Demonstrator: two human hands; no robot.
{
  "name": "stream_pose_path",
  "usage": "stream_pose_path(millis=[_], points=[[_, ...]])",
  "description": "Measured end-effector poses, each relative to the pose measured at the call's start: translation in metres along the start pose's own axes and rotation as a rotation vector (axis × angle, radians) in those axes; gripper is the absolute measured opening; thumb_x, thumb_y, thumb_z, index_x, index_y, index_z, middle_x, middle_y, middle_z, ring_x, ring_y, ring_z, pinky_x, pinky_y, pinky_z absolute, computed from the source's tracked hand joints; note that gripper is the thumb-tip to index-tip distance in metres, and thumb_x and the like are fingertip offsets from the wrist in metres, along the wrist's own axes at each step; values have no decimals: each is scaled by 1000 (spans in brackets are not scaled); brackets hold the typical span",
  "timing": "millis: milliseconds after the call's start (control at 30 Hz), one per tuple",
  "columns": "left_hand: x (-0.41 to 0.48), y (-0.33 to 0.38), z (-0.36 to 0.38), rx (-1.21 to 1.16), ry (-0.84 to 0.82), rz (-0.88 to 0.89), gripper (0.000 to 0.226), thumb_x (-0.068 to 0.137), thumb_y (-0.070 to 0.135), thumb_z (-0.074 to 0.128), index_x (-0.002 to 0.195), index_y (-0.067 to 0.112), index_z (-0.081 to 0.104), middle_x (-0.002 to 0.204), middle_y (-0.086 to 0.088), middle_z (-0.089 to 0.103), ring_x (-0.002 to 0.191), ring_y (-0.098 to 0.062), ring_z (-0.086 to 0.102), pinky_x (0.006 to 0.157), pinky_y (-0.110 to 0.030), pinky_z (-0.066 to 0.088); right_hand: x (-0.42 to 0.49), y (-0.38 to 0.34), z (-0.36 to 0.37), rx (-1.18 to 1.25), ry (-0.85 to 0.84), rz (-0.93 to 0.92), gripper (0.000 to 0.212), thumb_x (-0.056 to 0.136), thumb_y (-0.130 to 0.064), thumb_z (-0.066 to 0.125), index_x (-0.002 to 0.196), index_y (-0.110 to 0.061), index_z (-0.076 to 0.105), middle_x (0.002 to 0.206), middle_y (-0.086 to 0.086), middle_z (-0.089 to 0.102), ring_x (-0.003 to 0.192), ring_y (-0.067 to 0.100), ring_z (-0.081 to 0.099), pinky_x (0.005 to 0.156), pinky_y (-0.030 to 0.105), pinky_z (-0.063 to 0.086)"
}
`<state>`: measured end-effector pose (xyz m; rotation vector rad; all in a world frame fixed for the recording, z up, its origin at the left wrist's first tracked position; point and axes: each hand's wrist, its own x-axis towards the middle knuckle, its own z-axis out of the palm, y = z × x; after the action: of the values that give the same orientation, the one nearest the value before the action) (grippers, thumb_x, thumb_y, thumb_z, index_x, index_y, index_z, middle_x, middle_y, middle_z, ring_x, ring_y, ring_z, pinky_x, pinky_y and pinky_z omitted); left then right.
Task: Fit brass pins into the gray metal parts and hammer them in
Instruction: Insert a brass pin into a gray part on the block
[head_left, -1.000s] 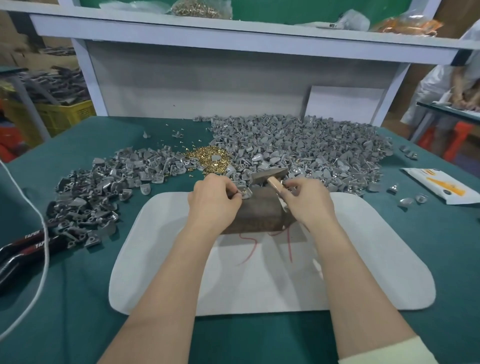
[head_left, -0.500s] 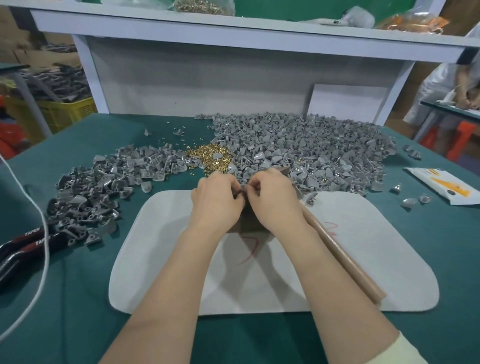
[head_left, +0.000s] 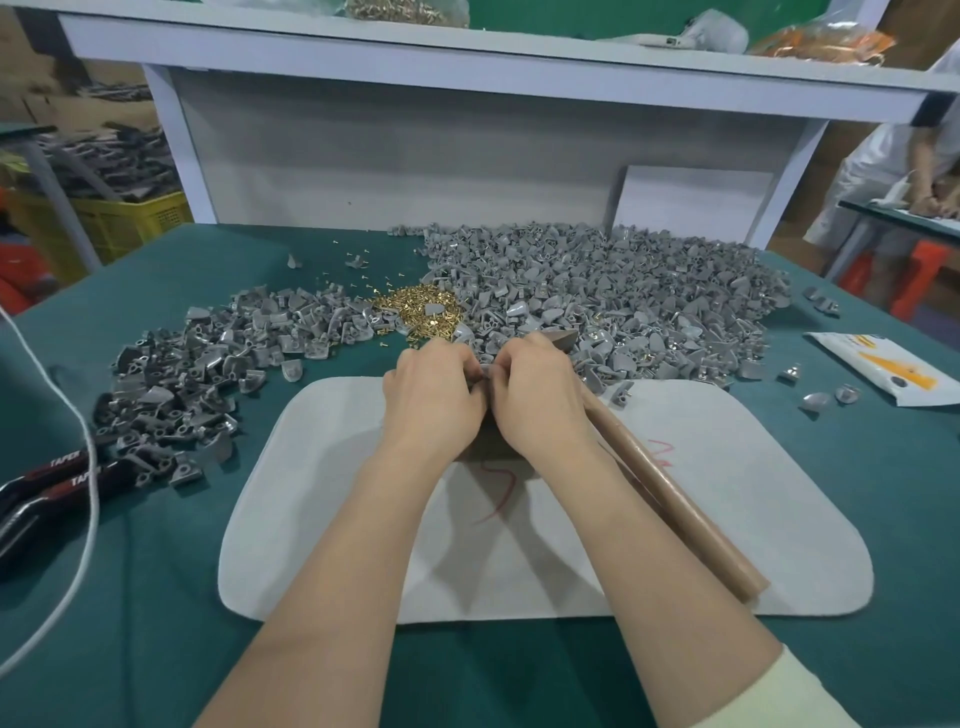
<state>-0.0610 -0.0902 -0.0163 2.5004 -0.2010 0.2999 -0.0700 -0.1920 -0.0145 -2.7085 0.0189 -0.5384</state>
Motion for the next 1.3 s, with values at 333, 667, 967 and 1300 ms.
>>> stream_pose_path(millis=[333, 667, 967, 1300], points=[[-1, 1, 0, 18, 9, 5, 11, 90, 23, 56, 92, 19, 66, 107, -2, 62, 107, -30, 49, 87, -39, 40, 1, 0, 2, 49, 36, 42, 18, 93, -10, 45, 95, -6, 62, 107, 11, 55, 97, 28, 54, 64, 26, 21], [-2, -1, -1, -11, 10, -7, 6, 88, 24, 60, 86, 22, 65, 104, -1, 62, 106, -28, 50, 89, -39, 43, 2, 12, -4, 201, -30, 47, 20, 95, -18, 51, 99, -13, 69, 108, 5, 63, 100, 22, 55, 86, 27, 37], [-1, -1, -2, -23, 15, -43, 8, 87, 26, 61, 79, 25, 61, 102, 2, 63, 103, -24, 52, 87, -38, 45, 6, 67, -33, -72, -364, 350, 33, 93, -35, 53, 91, -4, 65, 75, 7, 57, 78, 27, 55, 67, 28, 40], [-2, 0, -3, -41, 28, -66, 7, 86, 25, 61, 81, 21, 64, 99, 0, 64, 101, -27, 55, 89, -41, 47, 1, 63, -46, 346, -68, 237, 6, 88, -22, 61, 89, -20, 55, 83, 3, 66, 49, 16, 59, 56, 33, 52]])
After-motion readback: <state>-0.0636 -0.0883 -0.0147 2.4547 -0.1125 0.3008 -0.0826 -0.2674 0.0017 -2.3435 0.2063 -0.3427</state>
